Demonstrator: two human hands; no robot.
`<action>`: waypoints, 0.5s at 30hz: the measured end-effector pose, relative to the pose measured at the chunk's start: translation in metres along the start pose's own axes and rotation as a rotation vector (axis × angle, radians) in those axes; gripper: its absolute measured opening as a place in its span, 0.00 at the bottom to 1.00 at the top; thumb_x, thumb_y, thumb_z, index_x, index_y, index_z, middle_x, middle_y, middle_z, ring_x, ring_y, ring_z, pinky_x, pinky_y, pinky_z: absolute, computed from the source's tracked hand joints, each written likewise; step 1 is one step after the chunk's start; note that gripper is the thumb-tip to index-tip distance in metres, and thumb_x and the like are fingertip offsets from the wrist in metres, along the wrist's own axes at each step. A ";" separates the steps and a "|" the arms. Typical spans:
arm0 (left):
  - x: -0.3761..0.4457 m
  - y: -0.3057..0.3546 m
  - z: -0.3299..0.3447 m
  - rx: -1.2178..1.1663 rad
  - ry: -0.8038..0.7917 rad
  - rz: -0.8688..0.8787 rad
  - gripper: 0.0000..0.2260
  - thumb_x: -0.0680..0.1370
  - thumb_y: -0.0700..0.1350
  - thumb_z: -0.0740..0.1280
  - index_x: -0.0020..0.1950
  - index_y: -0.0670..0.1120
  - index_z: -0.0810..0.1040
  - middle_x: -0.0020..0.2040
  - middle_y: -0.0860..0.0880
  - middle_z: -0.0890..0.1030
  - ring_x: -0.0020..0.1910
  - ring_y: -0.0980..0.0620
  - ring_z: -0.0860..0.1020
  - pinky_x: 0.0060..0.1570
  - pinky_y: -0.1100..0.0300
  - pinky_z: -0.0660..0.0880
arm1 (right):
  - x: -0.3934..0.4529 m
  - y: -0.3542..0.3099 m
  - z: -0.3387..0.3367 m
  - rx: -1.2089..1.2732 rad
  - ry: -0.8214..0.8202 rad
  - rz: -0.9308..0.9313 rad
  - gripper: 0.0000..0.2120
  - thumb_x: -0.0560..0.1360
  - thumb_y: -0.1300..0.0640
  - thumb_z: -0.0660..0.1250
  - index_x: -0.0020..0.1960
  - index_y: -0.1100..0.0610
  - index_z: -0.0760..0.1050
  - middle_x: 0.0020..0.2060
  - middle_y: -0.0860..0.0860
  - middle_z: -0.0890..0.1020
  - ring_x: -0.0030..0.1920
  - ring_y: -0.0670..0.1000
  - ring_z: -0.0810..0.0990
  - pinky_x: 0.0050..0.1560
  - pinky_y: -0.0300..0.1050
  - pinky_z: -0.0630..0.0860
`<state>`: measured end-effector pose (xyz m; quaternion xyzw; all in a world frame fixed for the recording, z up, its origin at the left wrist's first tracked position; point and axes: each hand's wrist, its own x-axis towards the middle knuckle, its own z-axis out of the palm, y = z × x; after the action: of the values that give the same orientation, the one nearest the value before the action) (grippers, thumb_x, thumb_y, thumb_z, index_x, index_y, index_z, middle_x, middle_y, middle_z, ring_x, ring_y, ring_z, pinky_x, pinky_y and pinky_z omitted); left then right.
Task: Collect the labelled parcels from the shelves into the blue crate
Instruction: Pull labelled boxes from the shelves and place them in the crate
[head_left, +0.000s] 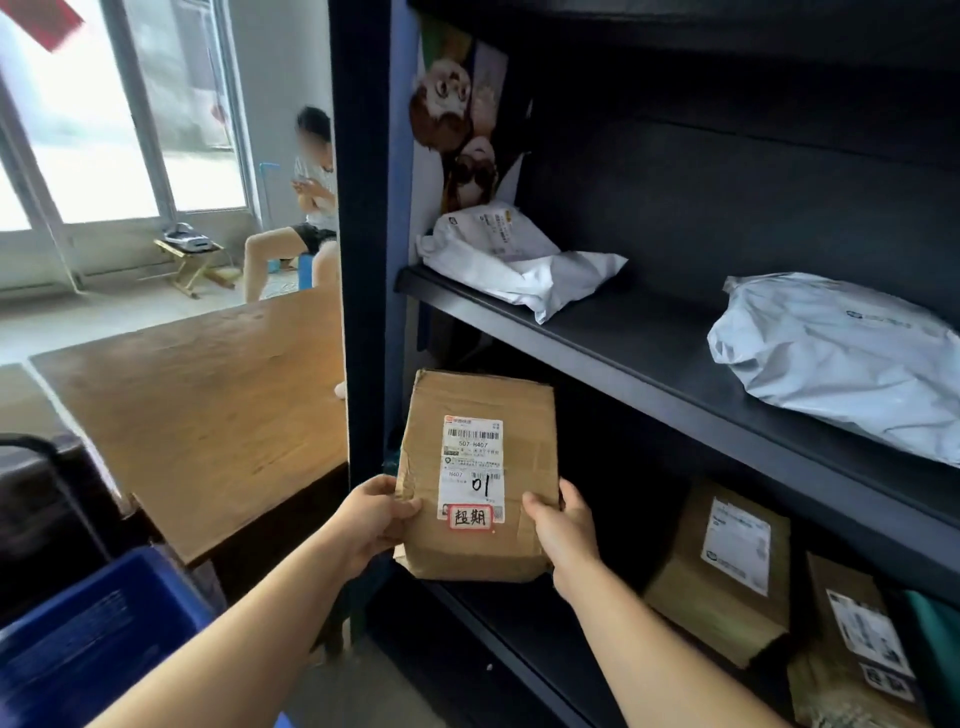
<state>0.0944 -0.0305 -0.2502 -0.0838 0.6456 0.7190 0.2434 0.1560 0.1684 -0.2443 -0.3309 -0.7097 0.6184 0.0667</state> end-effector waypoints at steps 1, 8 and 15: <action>-0.004 -0.002 -0.008 0.007 0.008 -0.009 0.10 0.75 0.33 0.67 0.56 0.41 0.75 0.50 0.43 0.82 0.49 0.45 0.79 0.60 0.44 0.75 | -0.003 0.001 0.004 -0.002 -0.024 -0.006 0.23 0.75 0.57 0.68 0.69 0.51 0.70 0.57 0.50 0.81 0.55 0.53 0.80 0.60 0.53 0.77; -0.025 -0.019 -0.057 0.024 0.039 -0.042 0.08 0.74 0.32 0.68 0.49 0.42 0.76 0.49 0.43 0.81 0.50 0.46 0.80 0.48 0.51 0.79 | -0.024 0.012 0.035 -0.014 -0.130 -0.017 0.24 0.76 0.58 0.67 0.70 0.52 0.68 0.58 0.51 0.81 0.55 0.52 0.80 0.59 0.52 0.77; -0.050 -0.034 -0.121 0.048 0.025 -0.062 0.09 0.73 0.30 0.68 0.49 0.41 0.75 0.50 0.40 0.80 0.51 0.41 0.79 0.53 0.46 0.78 | -0.051 0.028 0.085 -0.064 -0.192 -0.014 0.26 0.74 0.57 0.69 0.71 0.52 0.68 0.58 0.51 0.81 0.56 0.52 0.80 0.61 0.55 0.76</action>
<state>0.1296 -0.1584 -0.2772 -0.1068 0.6627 0.6943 0.2595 0.1636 0.0697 -0.2732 -0.2672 -0.7346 0.6236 -0.0080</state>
